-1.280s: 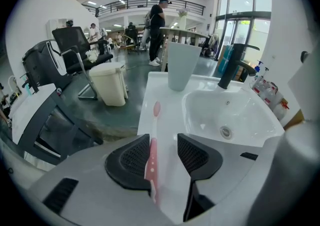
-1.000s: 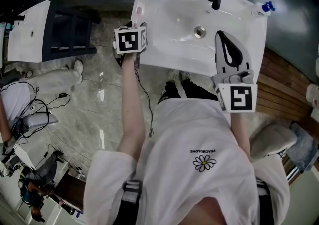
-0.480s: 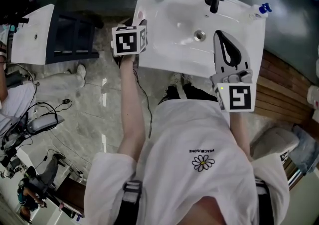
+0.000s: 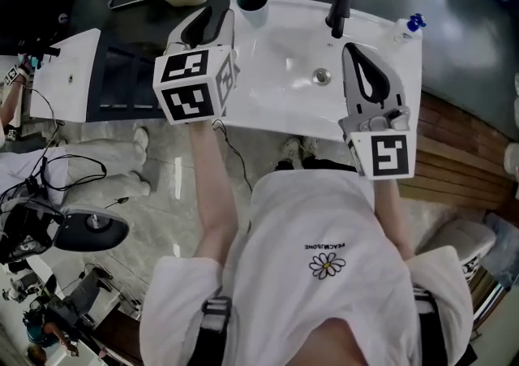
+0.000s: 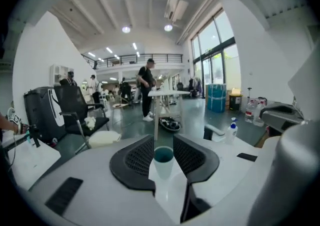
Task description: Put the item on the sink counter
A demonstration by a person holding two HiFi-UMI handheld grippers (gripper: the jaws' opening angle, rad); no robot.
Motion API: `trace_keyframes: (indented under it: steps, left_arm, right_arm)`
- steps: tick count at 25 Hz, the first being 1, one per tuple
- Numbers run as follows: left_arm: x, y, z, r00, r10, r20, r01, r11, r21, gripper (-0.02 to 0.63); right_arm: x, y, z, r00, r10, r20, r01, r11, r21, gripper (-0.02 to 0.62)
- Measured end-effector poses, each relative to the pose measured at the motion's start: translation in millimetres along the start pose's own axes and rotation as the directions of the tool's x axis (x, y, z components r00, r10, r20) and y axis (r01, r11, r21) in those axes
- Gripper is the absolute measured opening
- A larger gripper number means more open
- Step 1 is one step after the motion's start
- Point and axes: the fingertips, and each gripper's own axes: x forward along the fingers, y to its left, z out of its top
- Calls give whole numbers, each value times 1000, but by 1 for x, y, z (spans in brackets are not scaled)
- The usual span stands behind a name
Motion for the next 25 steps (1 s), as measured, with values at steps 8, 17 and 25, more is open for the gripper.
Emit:
trace_keyframes:
  steps: [8, 17, 25]
  left_arm:
    - [-68, -51, 95, 944, -21, 329, 3, 999, 54, 66]
    - [-117, -102, 118, 855, -41, 517, 23, 999, 40, 28]
    - [-105, -124, 93, 844, 1, 536, -16, 1000, 24, 17]
  right_arm:
    - [-2, -15, 41, 993, -25, 117, 24, 1000, 6, 11]
    - [-14, -22, 75, 977, -48, 206, 46, 999, 18, 11]
    - [-20, -22, 69, 979, -61, 195, 55, 998, 34, 11]
